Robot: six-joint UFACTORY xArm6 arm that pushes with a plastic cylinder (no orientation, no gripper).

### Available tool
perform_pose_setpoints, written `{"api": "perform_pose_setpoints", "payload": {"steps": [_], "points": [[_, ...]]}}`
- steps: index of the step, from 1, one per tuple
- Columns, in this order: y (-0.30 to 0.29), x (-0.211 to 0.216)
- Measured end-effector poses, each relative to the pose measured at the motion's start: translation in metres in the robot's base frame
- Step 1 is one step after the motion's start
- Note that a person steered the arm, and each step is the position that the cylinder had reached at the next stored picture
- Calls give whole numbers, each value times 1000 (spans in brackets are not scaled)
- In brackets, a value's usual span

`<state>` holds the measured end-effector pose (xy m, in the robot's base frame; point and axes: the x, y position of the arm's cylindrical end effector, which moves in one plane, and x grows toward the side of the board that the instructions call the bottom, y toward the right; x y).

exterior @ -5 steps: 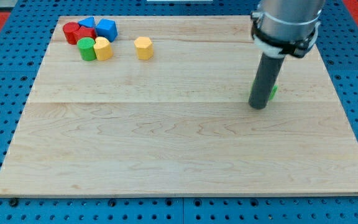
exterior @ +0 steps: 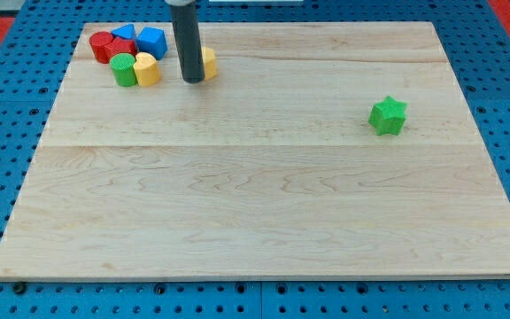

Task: Slide yellow hexagon to the left of green star

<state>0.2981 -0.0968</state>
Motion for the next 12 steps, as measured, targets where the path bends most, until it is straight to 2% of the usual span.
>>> {"api": "perform_pose_setpoints", "payload": {"steps": [1,2,3,4,5,6,7,8,10,12], "points": [[20,-16],[-28,-29],[-19,-58],[23,-66],[153,-3],[196,44],[214,37],[276,39],[281,74],[220,61]]}}
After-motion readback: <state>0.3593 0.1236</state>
